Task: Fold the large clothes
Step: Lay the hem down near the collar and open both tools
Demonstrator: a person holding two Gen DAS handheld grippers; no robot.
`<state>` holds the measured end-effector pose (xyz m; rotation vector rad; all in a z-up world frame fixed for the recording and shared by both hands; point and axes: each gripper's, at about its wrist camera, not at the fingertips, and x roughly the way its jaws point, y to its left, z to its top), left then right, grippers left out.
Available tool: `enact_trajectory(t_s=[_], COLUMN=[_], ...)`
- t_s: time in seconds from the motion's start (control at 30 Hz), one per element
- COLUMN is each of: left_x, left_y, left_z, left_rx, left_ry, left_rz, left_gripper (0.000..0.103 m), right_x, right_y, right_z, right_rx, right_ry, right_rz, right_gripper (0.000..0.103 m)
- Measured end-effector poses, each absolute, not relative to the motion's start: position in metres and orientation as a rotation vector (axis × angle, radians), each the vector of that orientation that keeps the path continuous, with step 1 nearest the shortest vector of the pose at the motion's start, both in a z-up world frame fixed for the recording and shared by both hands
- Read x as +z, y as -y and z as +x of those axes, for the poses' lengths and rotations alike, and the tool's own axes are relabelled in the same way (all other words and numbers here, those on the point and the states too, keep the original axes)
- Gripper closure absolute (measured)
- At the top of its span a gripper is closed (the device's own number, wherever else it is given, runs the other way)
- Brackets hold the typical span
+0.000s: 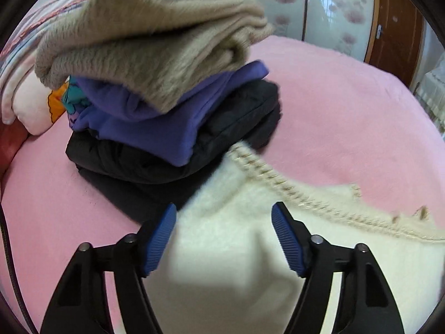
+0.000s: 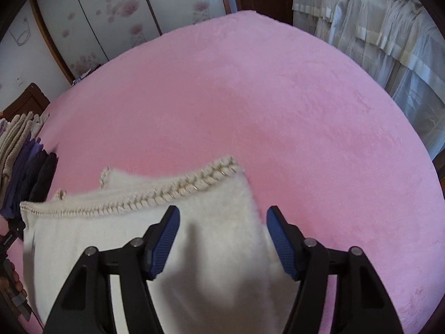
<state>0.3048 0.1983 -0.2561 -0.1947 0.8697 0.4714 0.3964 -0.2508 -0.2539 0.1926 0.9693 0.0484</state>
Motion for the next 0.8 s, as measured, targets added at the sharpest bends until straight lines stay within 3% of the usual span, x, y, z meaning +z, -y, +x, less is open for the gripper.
enact_trajectory(t_s=[0.17, 0.3, 0.5, 0.53, 0.57, 0.6, 0.8], left_x=[-0.25, -0.254, -0.283, -0.287, -0.289, -0.292, -0.3], left_y=[-0.156, -0.133, -0.158, -0.167, -0.175, -0.18, -0.187], left_z=[0.318, 0.335, 0.369, 0.372, 0.374, 0.375, 0.373], left_rx=[0.373, 0.294, 0.361, 0.369, 0.363, 0.348, 0.268], left_ry=[-0.833, -0.861, -0.995, -1.013, -1.02, -1.025, -1.031], left_rz=[-0.055, 0.017, 0.004, -0.01, -0.026, -0.038, 0.019], left_gripper=[0.038, 0.038, 0.038, 0.038, 0.037, 0.037, 0.037], right_x=[-0.238, -0.235, -0.271, -0.279, -0.284, -0.287, -0.281], right_y=[0.203, 0.142, 0.066, 0.07, 0.078, 0.088, 0.188], right_z=[0.385, 0.382, 0.396, 0.402, 0.407, 0.41, 0.418], right_rx=[0.149, 0.332, 0.367, 0.328, 0.303, 0.296, 0.011], right_ry=[-0.954, -0.959, -1.032, -1.039, -1.044, -1.049, -0.998], right_rz=[0.165, 0.124, -0.018, -0.029, -0.013, 0.017, 0.044], right_gripper=[0.05, 0.073, 0.085, 0.086, 0.099, 0.103, 0.103])
